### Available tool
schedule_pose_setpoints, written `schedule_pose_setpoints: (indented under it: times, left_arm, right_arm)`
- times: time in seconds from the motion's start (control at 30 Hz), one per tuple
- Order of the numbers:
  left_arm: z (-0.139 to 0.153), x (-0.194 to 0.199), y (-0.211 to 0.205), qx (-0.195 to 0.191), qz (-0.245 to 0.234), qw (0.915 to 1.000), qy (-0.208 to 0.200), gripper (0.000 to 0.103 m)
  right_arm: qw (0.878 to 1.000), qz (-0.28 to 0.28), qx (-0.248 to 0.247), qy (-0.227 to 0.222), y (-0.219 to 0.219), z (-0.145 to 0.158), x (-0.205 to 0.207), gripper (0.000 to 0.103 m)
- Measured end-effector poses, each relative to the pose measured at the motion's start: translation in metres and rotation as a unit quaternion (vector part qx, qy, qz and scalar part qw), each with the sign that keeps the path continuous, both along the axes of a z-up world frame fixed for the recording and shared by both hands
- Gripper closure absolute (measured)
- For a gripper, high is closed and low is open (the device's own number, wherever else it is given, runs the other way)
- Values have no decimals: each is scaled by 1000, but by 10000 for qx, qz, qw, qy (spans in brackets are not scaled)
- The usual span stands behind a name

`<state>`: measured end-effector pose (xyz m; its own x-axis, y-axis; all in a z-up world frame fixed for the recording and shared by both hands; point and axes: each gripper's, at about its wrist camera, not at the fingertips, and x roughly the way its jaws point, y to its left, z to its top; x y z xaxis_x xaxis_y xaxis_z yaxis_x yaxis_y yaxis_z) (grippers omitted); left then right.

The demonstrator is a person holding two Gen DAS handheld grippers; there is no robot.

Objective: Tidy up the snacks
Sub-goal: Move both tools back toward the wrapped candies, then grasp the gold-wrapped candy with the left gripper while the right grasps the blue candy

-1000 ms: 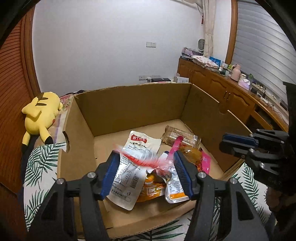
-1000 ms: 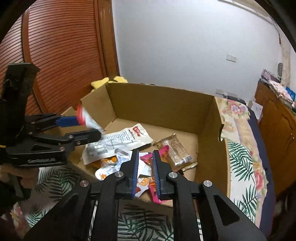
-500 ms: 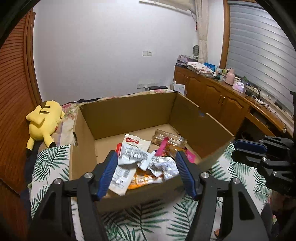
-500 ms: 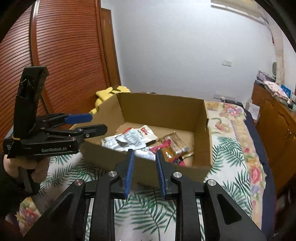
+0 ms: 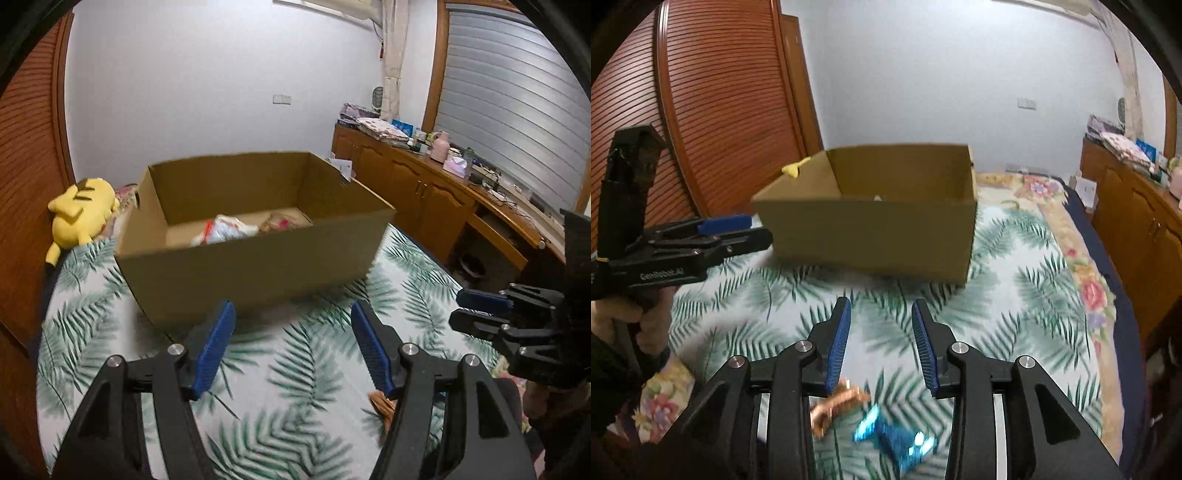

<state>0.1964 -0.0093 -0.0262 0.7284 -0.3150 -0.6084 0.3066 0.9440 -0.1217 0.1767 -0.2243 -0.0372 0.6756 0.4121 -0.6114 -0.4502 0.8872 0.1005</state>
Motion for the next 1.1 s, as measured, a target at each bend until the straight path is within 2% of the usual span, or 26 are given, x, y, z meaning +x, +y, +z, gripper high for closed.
schedule_pose_setpoints:
  times: [0.37, 0.53, 0.93, 1.1]
  left_arm:
    - [-36, -40, -37, -30, -245, 9991, 346, 37]
    - [-47, -50, -56, 23, -424, 9979, 489, 37]
    - [-72, -58, -83, 277, -774, 9936, 775, 38]
    - [-81, -54, -88, 377, -854, 9912, 943, 48]
  right_arm:
    - [9991, -61, -278, 302, -19, -41, -43, 65]
    - [9981, -96, -401, 448, -23, -56, -50, 58]
    - [9966, -57, -480, 665, -30, -76, -52, 56]
    - [9963, -17, -523, 683, -28, -77, -52, 55]
